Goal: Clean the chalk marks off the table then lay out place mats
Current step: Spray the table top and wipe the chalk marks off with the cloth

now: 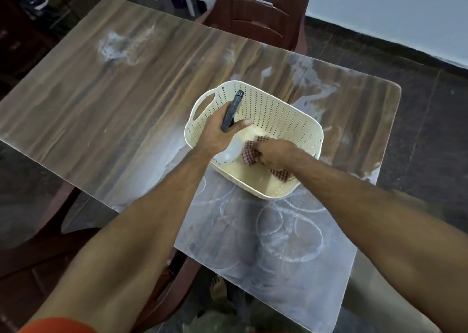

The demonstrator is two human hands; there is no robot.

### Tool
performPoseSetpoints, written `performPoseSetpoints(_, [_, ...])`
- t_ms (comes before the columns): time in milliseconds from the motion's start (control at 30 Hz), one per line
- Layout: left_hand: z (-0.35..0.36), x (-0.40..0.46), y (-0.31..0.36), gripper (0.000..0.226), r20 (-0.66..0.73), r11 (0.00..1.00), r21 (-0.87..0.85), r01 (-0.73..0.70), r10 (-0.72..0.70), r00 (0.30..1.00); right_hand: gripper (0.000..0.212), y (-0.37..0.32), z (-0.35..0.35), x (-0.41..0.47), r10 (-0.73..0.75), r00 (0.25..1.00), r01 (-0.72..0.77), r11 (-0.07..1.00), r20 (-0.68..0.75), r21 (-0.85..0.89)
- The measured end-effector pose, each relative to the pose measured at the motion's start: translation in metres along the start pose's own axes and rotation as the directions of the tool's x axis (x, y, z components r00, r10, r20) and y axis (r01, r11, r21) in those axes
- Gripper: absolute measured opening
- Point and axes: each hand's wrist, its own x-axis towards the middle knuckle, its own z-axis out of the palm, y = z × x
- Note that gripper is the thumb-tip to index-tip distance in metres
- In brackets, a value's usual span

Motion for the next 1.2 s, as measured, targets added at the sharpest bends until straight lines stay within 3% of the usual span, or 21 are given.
performPoseSetpoints(167, [-0.02, -0.002, 0.004, 0.069, 0.149, 0.982, 0.19, 0.007, -0.036, 0.988, 0.054, 0.002, -0.009, -0.004, -0.052, 0.998, 0.05, 0.998, 0.043, 0.045])
performPoseSetpoints(300, [-0.041, -0.008, 0.003, 0.073, 0.271, 0.918, 0.395, -0.042, -0.072, 0.96, 0.039, 0.006, -0.02, -0.036, 0.035, 0.971, 0.019, 0.975, -0.238, 0.22])
performPoseSetpoints(433, [-0.059, -0.02, 0.002, 0.036, 0.22, 0.802, 0.596, -0.033, -0.124, 0.968, 0.022, 0.006, -0.024, -0.078, 0.15, 0.842, 0.045, 0.938, -0.519, 0.344])
performPoseSetpoints(567, [-0.073, -0.032, -0.001, 0.046, 0.131, 0.786, 0.613, -0.082, 0.001, 0.991, 0.013, 0.011, -0.024, -0.11, 0.3, 0.662, 0.033, 0.904, -0.687, 0.427])
performPoseSetpoints(633, [-0.075, -0.036, 0.001, 0.041, -0.017, 0.817, 0.572, -0.076, 0.104, 0.994, 0.011, 0.018, -0.016, -0.119, 0.407, 0.608, 0.026, 0.848, -0.681, 0.53])
performPoseSetpoints(700, [-0.077, -0.034, 0.001, 0.033, -0.156, 0.825, 0.564, -0.04, 0.154, 0.976, 0.019, 0.023, -0.004, -0.124, 0.478, 0.613, 0.01, 0.792, -0.629, 0.611])
performPoseSetpoints(800, [-0.074, -0.023, -0.001, 0.032, -0.33, 0.887, 0.439, 0.142, 0.012, 0.944, 0.032, 0.025, 0.013, -0.123, 0.539, 0.678, -0.012, 0.689, -0.5, 0.725])
performPoseSetpoints(933, [-0.064, -0.01, -0.007, 0.022, -0.327, 0.896, 0.306, 0.322, -0.219, 0.919, 0.029, 0.021, 0.027, -0.119, 0.57, 0.702, 0.022, 0.581, -0.427, 0.813])
performPoseSetpoints(1200, [-0.071, -0.007, -0.004, 0.022, -0.281, 0.857, 0.363, 0.366, -0.274, 0.92, 0.014, 0.017, 0.021, -0.105, 0.566, 0.732, 0.041, 0.518, -0.379, 0.855])
